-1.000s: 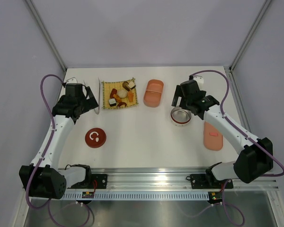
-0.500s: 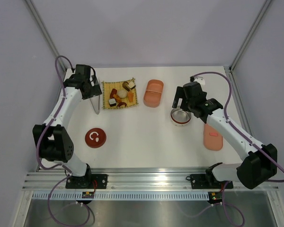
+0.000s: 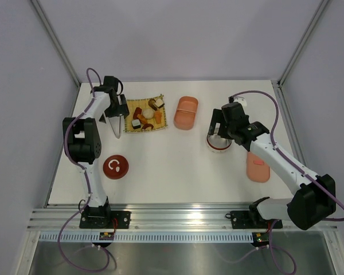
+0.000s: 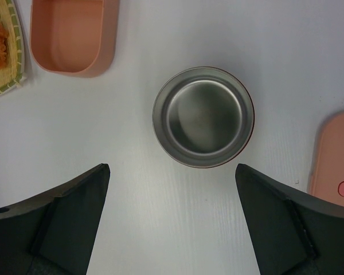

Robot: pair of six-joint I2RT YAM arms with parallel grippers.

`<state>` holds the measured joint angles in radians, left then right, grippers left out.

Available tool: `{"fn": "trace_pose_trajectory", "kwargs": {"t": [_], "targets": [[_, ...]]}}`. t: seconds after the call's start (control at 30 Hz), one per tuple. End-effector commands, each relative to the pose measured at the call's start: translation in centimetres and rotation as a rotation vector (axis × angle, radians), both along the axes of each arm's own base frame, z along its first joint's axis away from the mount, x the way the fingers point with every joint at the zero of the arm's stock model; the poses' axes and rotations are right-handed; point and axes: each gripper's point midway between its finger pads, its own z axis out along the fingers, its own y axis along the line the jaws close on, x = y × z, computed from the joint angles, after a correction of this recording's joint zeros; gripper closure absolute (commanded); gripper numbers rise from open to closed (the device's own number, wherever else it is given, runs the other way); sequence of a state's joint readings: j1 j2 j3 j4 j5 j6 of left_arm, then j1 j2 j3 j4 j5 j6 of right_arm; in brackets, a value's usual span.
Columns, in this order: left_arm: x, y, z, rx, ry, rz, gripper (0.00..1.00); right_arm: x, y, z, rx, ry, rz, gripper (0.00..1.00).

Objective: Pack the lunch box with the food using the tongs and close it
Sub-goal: Pick up the clamp at the center of the board.

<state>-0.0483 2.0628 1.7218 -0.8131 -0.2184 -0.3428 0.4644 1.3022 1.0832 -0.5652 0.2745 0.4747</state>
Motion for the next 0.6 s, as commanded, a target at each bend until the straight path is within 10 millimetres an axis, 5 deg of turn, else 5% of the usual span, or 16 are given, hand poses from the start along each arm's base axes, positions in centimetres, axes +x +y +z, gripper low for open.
{"fn": "trace_pose_trajectory", "kwargs": {"t": [0.0, 0.57], "targets": [[1.4, 0.8, 0.8, -0.003, -0.036, -0.01, 0.01, 0.0, 0.5, 0.9, 0.029, -0.03, 0.023, 0.01], [2.5, 2.9, -3.8, -0.08, -0.002, -0.01, 0.04, 1.1, 3.6, -0.7, 0.129, 0.044, 0.067, 0.01]]}}
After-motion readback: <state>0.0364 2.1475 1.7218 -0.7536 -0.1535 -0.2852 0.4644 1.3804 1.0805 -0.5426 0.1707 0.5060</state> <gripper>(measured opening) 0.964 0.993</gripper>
